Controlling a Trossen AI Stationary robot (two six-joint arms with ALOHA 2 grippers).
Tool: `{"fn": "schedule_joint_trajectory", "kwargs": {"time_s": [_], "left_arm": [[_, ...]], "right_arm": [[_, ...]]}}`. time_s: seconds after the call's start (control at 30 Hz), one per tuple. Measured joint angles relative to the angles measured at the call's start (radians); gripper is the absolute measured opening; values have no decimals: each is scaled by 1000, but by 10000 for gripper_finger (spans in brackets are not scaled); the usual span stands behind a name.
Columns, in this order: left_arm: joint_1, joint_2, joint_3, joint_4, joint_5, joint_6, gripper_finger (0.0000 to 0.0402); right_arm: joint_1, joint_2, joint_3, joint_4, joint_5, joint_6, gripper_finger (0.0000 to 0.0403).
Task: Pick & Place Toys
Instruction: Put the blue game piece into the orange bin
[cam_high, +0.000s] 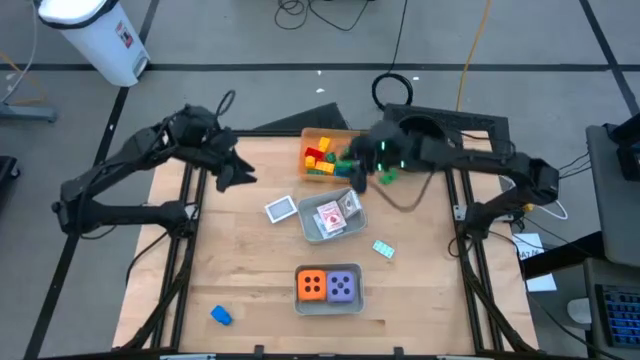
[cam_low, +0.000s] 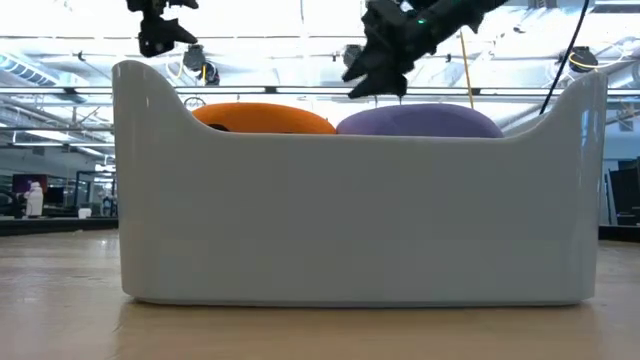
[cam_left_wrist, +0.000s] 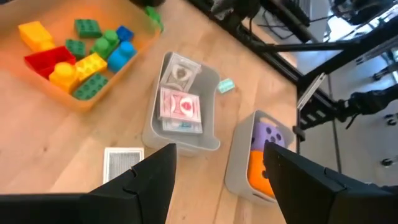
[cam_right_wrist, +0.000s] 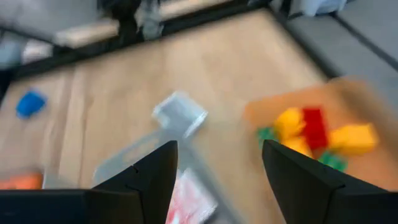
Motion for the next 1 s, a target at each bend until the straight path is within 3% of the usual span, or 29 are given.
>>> {"fn": "schedule_joint_trajectory", "kwargs": {"time_s": [0.27, 0.53, 0.67, 1.0], "left_arm": [[-196, -24, -109, 22, -268, -89, 243], [-405, -21, -257, 86, -394, -292, 243], [-529, -20, -334, 129, -461, -464, 243], [-968, -1, -385, 145, -477, -1051, 243]], "right_arm": [[272, -43, -158, -11, 224, 38, 213], [403, -46, -169, -79, 245, 113, 210], [421, -58, -168, -116, 246, 123, 208], [499, -99, -167, -151, 245, 217, 208]]}}
